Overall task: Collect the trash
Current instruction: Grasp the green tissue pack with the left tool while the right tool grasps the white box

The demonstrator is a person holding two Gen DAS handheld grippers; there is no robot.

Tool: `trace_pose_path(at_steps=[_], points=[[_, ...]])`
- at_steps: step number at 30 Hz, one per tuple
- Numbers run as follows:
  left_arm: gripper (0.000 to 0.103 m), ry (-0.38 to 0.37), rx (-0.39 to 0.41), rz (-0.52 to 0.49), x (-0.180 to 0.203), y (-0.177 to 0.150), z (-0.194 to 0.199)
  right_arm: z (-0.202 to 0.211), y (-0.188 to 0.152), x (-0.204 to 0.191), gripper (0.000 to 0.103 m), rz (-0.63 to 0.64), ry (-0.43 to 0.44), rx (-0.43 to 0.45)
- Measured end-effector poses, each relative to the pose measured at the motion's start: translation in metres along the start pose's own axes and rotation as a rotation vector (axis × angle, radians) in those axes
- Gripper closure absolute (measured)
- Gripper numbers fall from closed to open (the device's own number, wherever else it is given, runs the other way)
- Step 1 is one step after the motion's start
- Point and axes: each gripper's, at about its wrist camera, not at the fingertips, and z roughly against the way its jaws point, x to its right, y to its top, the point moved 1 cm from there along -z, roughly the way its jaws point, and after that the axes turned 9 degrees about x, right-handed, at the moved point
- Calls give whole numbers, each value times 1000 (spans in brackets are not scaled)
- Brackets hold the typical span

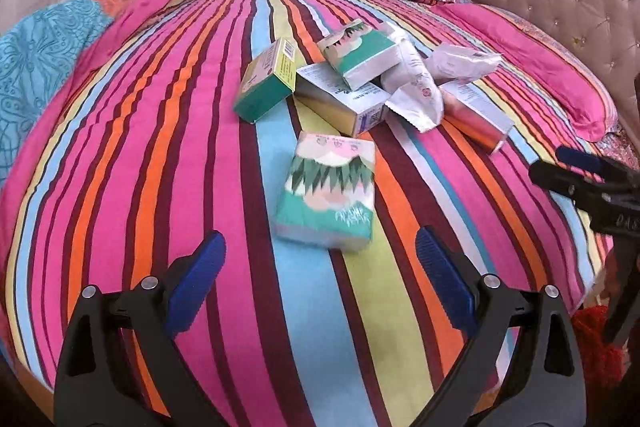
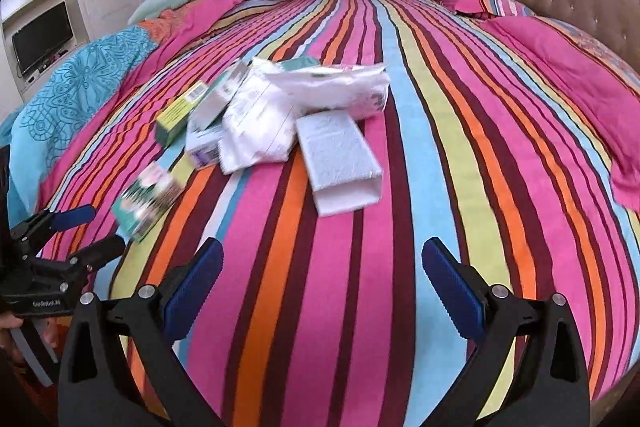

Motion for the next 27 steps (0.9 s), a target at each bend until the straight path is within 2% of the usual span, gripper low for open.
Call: trace_pose_path(at_steps=[4, 8, 13, 17, 21, 22, 24, 25, 26, 27], points=[[10, 1, -15, 13, -4, 8, -17, -17, 7, 5, 8, 22, 31, -25], [10, -4, -30, 12, -3, 15, -31, -29, 13, 9, 8, 51, 25, -19], [10, 35, -41, -26, 0, 19, -47, -50, 18, 13, 8, 46, 7, -72], [10, 65, -45, -9, -2, 19, -55, -60, 22, 9, 8, 66, 0, -72], [12, 86, -48, -32, 2, 20, -58, -65, 24, 6, 11, 116, -43, -63], [16, 90, -45, -34, 2, 21, -59, -67, 23, 5, 20, 114, -40, -79], [33, 104, -35, -35, 3, 22, -58, -73, 22, 8, 34, 97, -35, -109], [37, 113, -29, -36, 3, 22, -57, -72, 20, 8, 35, 88, -42, -108], [49, 123, -21, -40, 3, 22, -57, -71, 21, 8, 38, 87, -50, -112], [53, 130, -14, -49, 5, 22, -56, -70, 21, 6, 48, 85, -53, -114]])
